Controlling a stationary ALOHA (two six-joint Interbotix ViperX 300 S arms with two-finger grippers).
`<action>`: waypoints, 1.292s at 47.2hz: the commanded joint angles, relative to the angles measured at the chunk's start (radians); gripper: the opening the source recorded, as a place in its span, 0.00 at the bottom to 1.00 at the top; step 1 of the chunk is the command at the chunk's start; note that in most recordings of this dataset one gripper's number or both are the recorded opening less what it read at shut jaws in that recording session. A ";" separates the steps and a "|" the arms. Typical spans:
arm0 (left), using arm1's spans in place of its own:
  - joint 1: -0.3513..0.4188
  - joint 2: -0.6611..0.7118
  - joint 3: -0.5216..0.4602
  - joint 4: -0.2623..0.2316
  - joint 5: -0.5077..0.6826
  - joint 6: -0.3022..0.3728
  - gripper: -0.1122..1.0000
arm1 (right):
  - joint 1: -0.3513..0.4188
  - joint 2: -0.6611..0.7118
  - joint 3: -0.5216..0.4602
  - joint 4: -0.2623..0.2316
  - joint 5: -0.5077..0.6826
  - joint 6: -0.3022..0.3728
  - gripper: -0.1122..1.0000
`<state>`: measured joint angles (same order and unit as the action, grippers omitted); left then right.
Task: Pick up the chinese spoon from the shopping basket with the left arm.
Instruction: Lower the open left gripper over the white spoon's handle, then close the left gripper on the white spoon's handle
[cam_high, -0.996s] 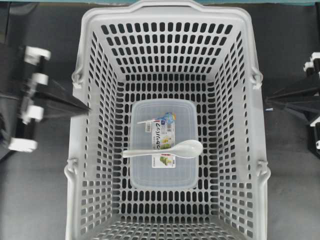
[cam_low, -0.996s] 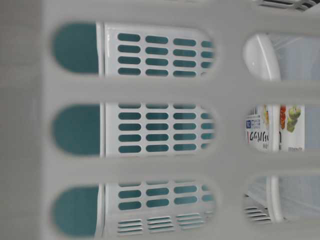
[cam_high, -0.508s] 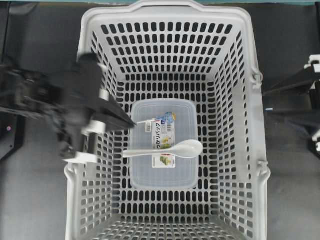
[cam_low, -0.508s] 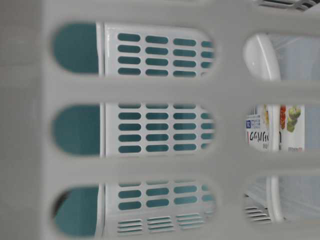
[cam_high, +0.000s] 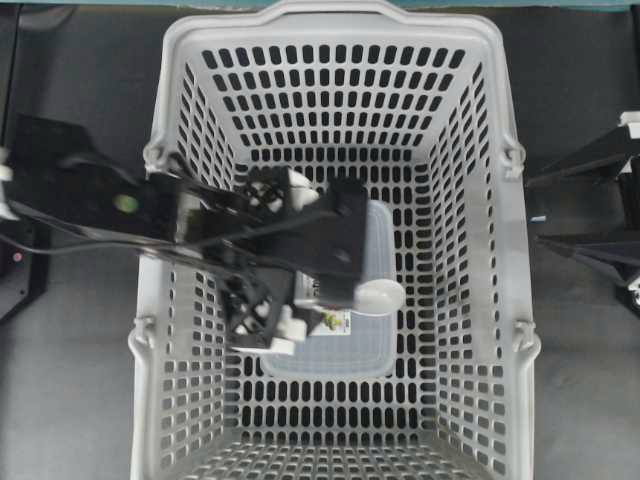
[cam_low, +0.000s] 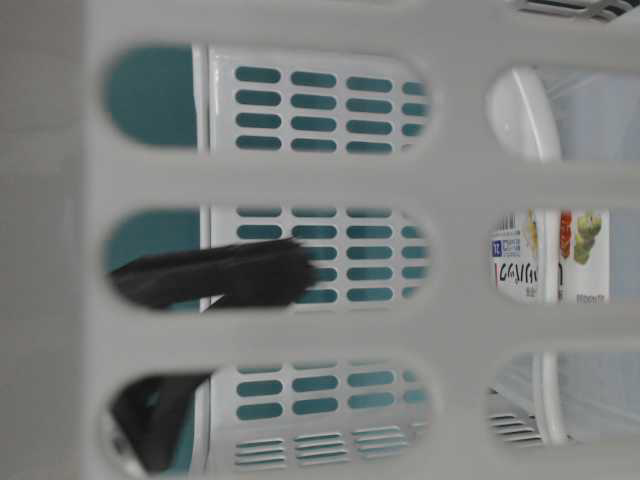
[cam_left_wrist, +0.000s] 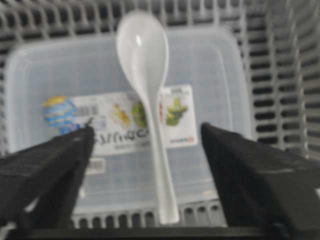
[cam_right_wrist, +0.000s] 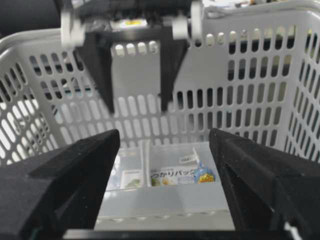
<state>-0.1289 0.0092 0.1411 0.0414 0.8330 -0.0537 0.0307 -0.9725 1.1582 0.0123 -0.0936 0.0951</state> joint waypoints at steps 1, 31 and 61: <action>-0.011 0.032 -0.061 0.003 0.034 -0.002 0.90 | 0.002 0.006 -0.020 0.003 -0.012 0.000 0.73; -0.021 0.227 -0.057 0.002 0.026 -0.080 0.86 | 0.003 0.006 -0.015 0.003 -0.081 -0.008 0.73; -0.017 0.164 -0.035 0.003 -0.060 -0.072 0.22 | 0.002 0.006 -0.011 0.003 -0.083 0.000 0.72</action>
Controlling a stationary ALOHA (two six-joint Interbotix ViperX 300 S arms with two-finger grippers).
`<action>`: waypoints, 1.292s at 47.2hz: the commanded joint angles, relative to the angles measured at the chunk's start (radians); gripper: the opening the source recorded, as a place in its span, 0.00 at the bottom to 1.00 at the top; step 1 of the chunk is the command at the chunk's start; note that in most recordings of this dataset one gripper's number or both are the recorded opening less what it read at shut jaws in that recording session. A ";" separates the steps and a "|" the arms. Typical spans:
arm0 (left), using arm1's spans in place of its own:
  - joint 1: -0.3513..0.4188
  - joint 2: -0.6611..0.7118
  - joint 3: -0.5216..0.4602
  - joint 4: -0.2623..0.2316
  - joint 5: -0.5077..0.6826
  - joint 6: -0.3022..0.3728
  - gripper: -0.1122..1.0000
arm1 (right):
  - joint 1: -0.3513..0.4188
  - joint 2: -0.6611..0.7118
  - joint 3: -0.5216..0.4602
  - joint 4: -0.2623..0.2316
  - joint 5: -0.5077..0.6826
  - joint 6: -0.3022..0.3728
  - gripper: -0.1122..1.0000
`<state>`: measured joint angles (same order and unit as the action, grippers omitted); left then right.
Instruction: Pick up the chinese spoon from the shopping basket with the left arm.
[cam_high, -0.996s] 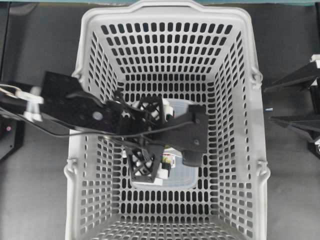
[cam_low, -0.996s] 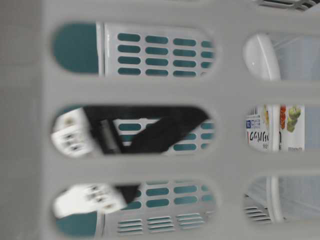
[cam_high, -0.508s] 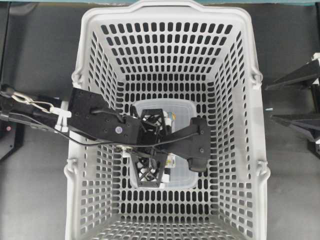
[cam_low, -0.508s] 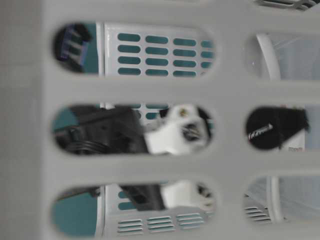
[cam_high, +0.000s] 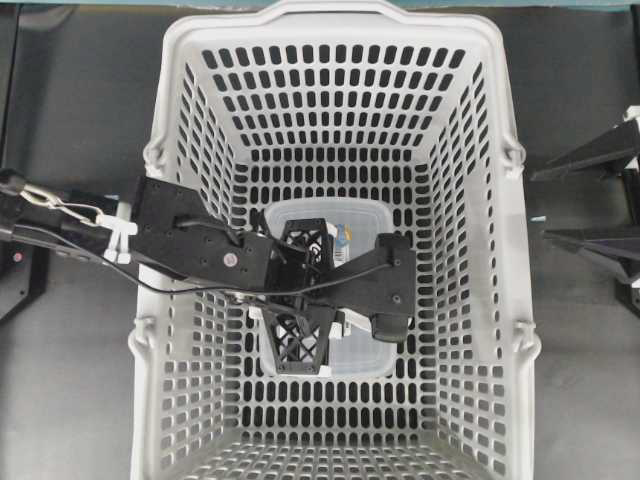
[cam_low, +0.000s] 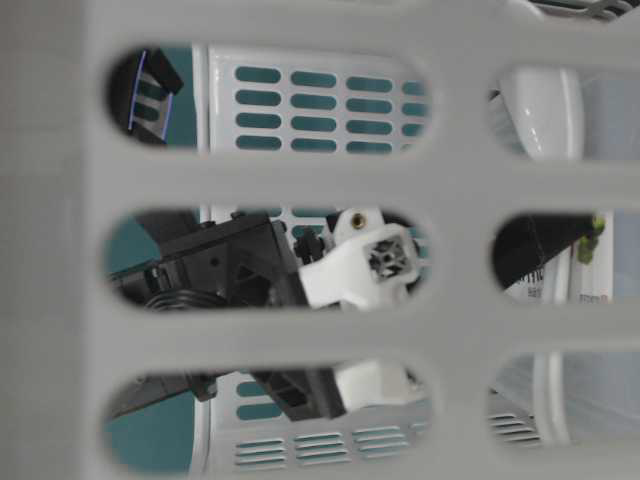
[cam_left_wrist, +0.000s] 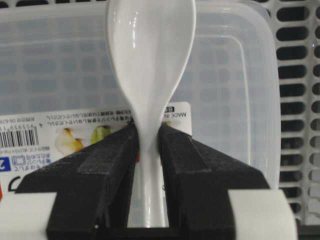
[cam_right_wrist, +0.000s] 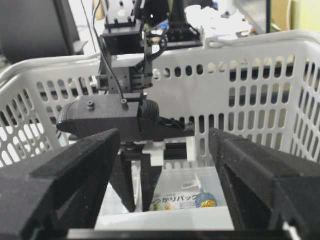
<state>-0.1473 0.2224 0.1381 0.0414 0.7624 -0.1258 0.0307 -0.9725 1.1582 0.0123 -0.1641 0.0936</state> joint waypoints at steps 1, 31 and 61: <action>0.002 -0.057 -0.038 0.003 0.020 -0.002 0.22 | 0.002 0.006 -0.012 0.003 -0.012 0.002 0.72; 0.000 -0.120 -0.551 0.002 0.534 -0.011 0.22 | 0.002 0.003 -0.011 0.003 -0.014 0.002 0.72; 0.000 -0.087 -0.568 0.003 0.580 -0.008 0.22 | 0.002 0.005 -0.011 0.003 -0.014 0.003 0.72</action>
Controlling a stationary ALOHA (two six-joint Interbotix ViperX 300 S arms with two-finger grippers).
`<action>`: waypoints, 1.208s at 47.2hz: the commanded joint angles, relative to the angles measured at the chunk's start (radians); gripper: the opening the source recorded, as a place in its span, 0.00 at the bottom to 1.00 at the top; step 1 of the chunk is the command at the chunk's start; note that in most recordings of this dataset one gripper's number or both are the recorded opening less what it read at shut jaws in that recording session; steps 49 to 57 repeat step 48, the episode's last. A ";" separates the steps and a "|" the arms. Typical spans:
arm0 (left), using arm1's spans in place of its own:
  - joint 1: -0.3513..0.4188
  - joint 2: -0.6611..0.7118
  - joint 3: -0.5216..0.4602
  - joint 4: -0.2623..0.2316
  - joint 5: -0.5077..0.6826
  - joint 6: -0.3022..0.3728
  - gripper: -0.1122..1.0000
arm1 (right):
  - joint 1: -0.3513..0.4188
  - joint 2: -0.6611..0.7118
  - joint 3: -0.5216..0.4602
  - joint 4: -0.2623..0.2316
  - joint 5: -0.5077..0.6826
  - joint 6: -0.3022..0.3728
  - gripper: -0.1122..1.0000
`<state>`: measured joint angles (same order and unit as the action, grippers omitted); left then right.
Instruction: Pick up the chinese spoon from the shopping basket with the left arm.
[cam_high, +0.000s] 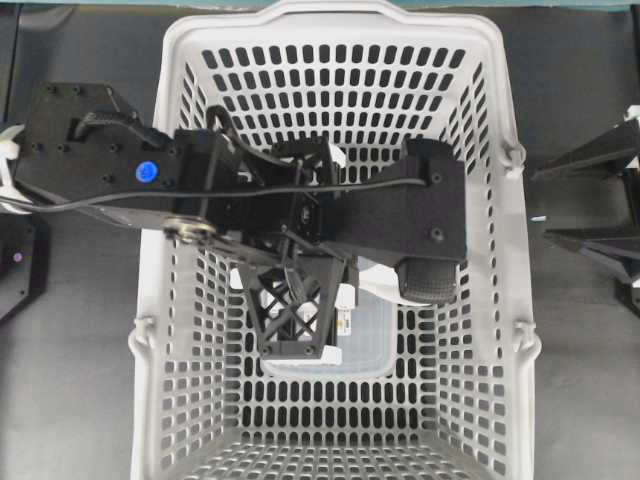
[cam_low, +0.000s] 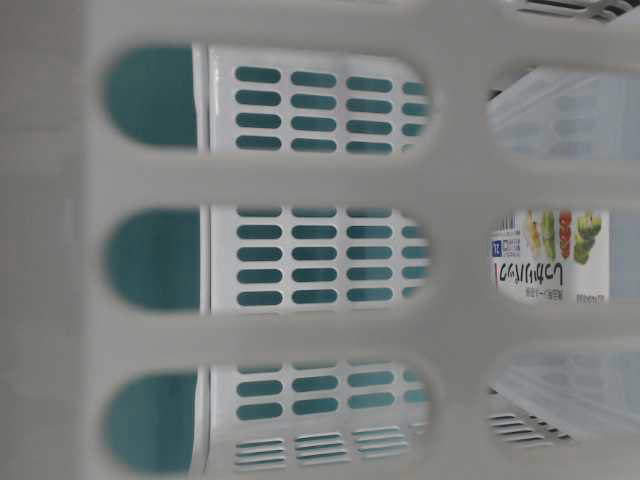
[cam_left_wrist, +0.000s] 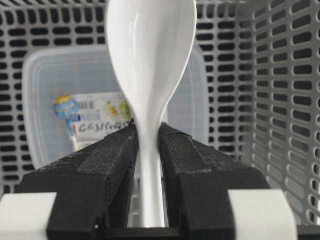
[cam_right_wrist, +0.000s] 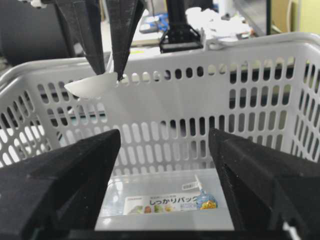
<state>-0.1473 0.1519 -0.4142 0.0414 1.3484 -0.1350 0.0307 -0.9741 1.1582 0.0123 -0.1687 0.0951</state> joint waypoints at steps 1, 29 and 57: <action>0.000 -0.017 -0.014 0.003 -0.006 0.002 0.22 | 0.002 0.005 -0.011 0.003 -0.008 0.000 0.72; 0.000 -0.020 0.003 0.003 -0.008 0.000 0.22 | 0.002 0.006 -0.011 0.003 -0.011 0.002 0.72; 0.000 -0.017 0.003 0.003 -0.009 0.003 0.22 | 0.002 0.012 -0.009 0.003 -0.011 0.002 0.72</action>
